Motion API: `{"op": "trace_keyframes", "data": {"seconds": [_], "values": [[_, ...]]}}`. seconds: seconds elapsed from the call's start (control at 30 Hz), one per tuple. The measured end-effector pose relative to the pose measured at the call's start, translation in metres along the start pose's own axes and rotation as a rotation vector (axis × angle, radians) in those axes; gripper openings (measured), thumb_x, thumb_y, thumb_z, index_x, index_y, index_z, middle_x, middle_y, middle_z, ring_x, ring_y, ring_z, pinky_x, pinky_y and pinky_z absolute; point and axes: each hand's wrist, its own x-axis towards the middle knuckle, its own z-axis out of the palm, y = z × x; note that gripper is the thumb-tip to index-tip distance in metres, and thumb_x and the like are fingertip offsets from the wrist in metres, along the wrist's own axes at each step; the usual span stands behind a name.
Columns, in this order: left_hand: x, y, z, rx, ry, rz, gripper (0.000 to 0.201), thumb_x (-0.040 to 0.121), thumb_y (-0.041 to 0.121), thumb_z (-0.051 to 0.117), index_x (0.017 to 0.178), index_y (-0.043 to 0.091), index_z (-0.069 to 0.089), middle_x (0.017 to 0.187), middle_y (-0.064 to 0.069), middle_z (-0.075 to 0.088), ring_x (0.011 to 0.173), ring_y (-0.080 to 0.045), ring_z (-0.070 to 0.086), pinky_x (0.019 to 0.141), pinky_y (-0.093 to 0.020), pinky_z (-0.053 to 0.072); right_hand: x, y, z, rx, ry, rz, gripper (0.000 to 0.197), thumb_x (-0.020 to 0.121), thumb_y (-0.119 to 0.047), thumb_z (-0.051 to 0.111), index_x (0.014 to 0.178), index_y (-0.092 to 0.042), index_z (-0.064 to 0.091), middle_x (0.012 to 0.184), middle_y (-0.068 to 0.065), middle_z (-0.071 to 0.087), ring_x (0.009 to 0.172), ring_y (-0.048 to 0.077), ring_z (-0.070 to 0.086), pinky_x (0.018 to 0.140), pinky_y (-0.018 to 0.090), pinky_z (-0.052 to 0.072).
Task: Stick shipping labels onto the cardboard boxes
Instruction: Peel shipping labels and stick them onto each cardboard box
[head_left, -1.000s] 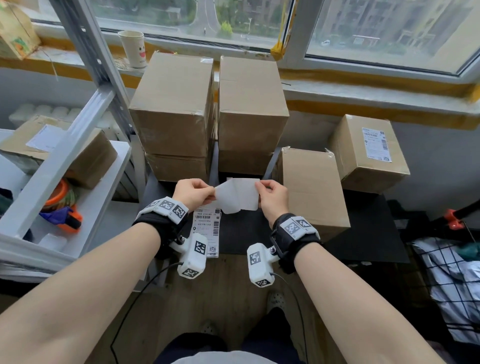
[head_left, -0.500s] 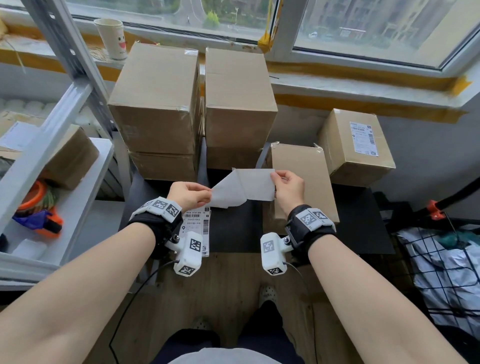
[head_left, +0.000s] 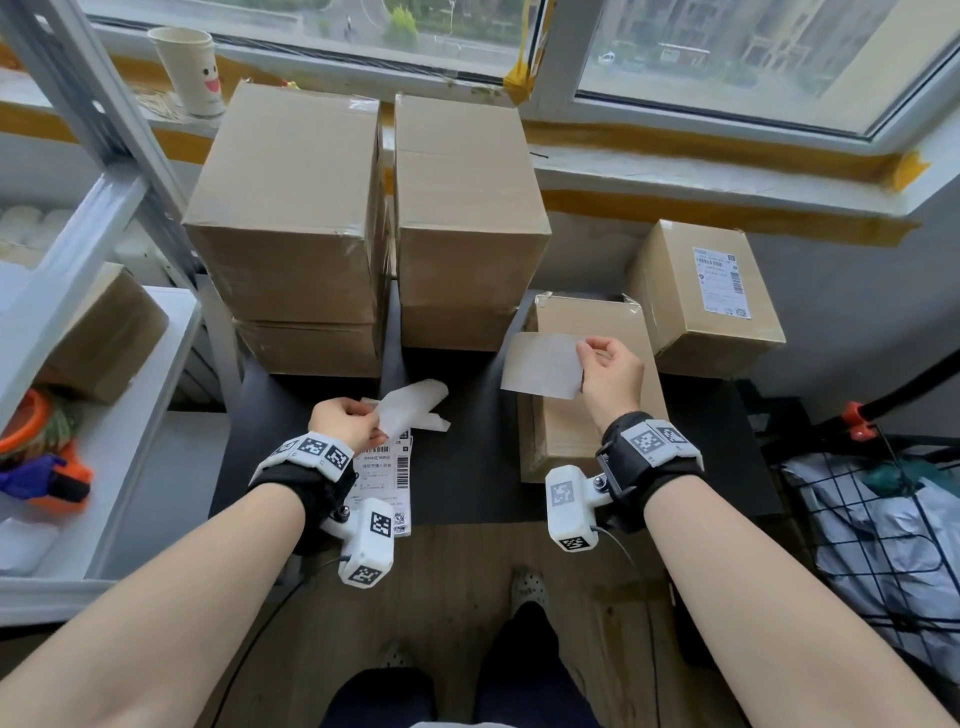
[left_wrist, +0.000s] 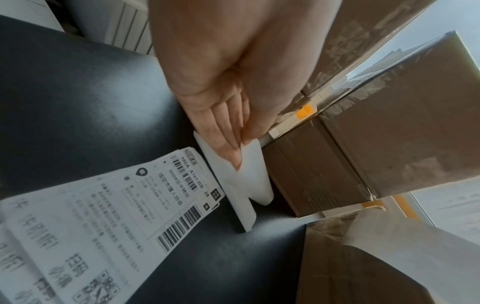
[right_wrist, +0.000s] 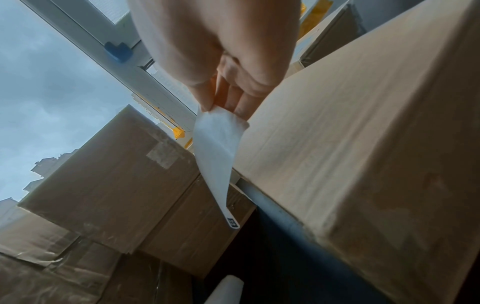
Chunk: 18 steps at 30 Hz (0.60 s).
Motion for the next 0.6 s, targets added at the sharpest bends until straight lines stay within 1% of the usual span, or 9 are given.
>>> {"op": "trace_keyframes", "data": {"seconds": [0.07, 0.17, 0.2, 0.23, 0.27, 0.33, 0.4, 0.53, 0.6], "values": [[0.002, 0.001, 0.003, 0.02, 0.006, 0.005, 0.007, 0.08, -0.004, 0.06, 0.084, -0.002, 0.064, 0.057, -0.01, 0.062, 0.04, -0.008, 0.062, 0.049, -0.02, 0.056, 0.001, 0.0, 0.001, -0.009, -0.007, 0.001, 0.007, 0.093, -0.018, 0.056, 0.098, -0.014, 0.059, 0.1, 0.008, 0.064, 0.098, 0.023, 0.061, 0.085, 0.038, 0.053], [0.004, 0.005, 0.009, 0.037, 0.011, 0.011, 0.016, 0.082, -0.003, 0.056, 0.096, -0.003, 0.064, 0.06, -0.012, 0.066, 0.045, -0.016, 0.064, 0.067, -0.035, 0.061, 0.001, 0.0, 0.001, -0.021, -0.028, 0.002, 0.008, 0.093, -0.02, 0.056, 0.098, -0.015, 0.059, 0.101, 0.006, 0.063, 0.098, 0.02, 0.061, 0.085, 0.037, 0.054], [0.003, 0.008, 0.01, 0.072, 0.018, 0.035, 0.018, 0.082, -0.002, 0.054, 0.098, -0.002, 0.063, 0.067, -0.013, 0.067, 0.049, -0.018, 0.065, 0.07, -0.034, 0.06, 0.001, 0.0, 0.001, -0.019, -0.034, 0.002, 0.008, 0.093, -0.02, 0.056, 0.098, -0.015, 0.059, 0.101, 0.006, 0.063, 0.097, 0.02, 0.061, 0.085, 0.036, 0.053], [0.001, 0.01, 0.01, 0.134, 0.035, 0.071, 0.019, 0.083, 0.0, 0.054, 0.099, 0.0, 0.063, 0.075, -0.014, 0.068, 0.053, -0.017, 0.066, 0.068, -0.028, 0.059, 0.0, 0.0, 0.001, -0.018, -0.039, -0.001, 0.007, 0.092, -0.02, 0.057, 0.097, -0.015, 0.059, 0.102, 0.007, 0.064, 0.097, 0.02, 0.061, 0.083, 0.035, 0.053], [-0.002, 0.013, 0.01, 0.207, 0.056, 0.115, 0.02, 0.082, 0.002, 0.055, 0.101, 0.003, 0.064, 0.083, -0.014, 0.069, 0.063, -0.016, 0.069, 0.067, -0.023, 0.056, 0.0, 0.0, 0.001, -0.017, -0.045, -0.005, 0.007, 0.092, -0.02, 0.057, 0.097, -0.015, 0.06, 0.102, 0.008, 0.064, 0.096, 0.019, 0.061, 0.08, 0.034, 0.053], [-0.009, 0.019, 0.008, 0.316, 0.081, 0.178, 0.027, 0.082, 0.007, 0.057, 0.109, 0.006, 0.064, 0.101, -0.015, 0.069, 0.094, -0.026, 0.067, 0.081, -0.027, 0.049, -0.002, 0.0, 0.001, -0.01, -0.058, -0.013, 0.008, 0.092, -0.019, 0.058, 0.097, -0.014, 0.06, 0.101, 0.008, 0.064, 0.094, 0.018, 0.06, 0.072, 0.027, 0.051], [-0.016, 0.025, 0.007, 0.357, 0.079, 0.194, 0.029, 0.083, 0.007, 0.057, 0.111, 0.007, 0.064, 0.109, -0.014, 0.068, 0.106, -0.03, 0.061, 0.088, -0.029, 0.044, -0.005, -0.002, 0.001, 0.0, -0.07, -0.025, 0.008, 0.092, -0.019, 0.058, 0.098, -0.013, 0.061, 0.099, 0.006, 0.063, 0.092, 0.017, 0.059, 0.069, 0.022, 0.049], [-0.031, 0.04, 0.009, 0.337, 0.009, 0.251, 0.021, 0.082, 0.009, 0.06, 0.101, 0.01, 0.069, 0.101, -0.009, 0.069, 0.1, -0.026, 0.063, 0.085, -0.028, 0.048, -0.011, -0.009, -0.001, 0.009, -0.09, -0.06, 0.013, 0.092, -0.017, 0.057, 0.101, -0.009, 0.063, 0.097, 0.004, 0.062, 0.093, 0.016, 0.059, 0.08, 0.027, 0.05], [-0.041, 0.054, 0.012, 0.302, -0.07, 0.298, 0.01, 0.083, 0.011, 0.062, 0.09, 0.011, 0.069, 0.09, -0.009, 0.068, 0.094, -0.027, 0.066, 0.086, -0.034, 0.053, -0.016, -0.015, -0.002, 0.02, -0.097, -0.085, 0.01, 0.092, -0.017, 0.057, 0.098, -0.011, 0.062, 0.096, 0.004, 0.063, 0.093, 0.017, 0.059, 0.083, 0.029, 0.051]]}}
